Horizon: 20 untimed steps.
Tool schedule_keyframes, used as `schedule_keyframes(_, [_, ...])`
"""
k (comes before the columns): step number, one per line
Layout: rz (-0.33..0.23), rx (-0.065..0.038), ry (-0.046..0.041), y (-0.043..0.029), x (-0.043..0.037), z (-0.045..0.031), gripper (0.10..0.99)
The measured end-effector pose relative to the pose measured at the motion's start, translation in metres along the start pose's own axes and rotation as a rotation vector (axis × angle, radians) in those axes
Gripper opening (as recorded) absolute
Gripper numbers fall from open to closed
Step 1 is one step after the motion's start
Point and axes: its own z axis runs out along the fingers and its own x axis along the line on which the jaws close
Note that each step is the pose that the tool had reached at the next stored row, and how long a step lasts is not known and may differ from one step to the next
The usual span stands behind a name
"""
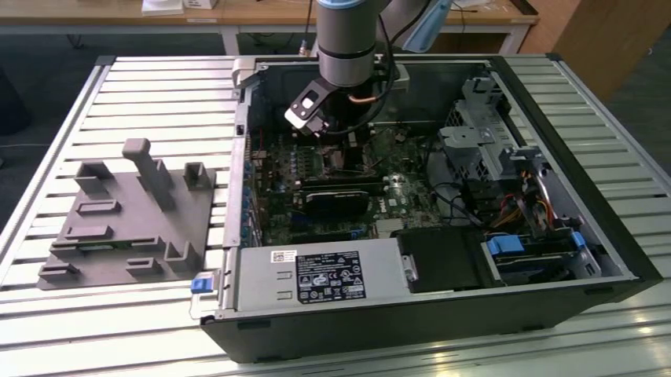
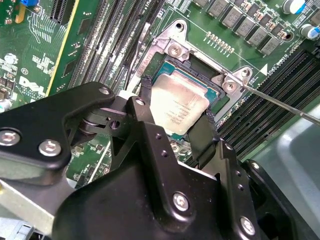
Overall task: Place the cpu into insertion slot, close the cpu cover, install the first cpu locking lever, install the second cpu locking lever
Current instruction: 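Place the cpu into insertion slot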
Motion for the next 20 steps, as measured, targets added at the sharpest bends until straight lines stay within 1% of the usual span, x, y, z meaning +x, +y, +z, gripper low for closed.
schedule_keyframes(2, [0.0, 0.0, -0.0001, 0.0, 0.0, 0.0, 0.553])
schedule_keyframes(3, [0.0, 0.0, -0.0001, 0.0, 0.0, 0.0, 0.616])
schedule_keyframes(11, [0.0, 0.0, 0.0, 0.0, -0.0001, -0.001, 0.616])
schedule_keyframes(13, [0.0, 0.0, 0.0002, 0.0003, -0.0001, -0.0037, 0.616])
schedule_keyframes(17, [0.0, 0.0, 0.0002, 0.0009, -0.0004, -0.0127, 0.616])
schedule_keyframes(20, [0.0, 0.0, 0.0001, 0.0013, -0.0005, -0.0175, 0.616])
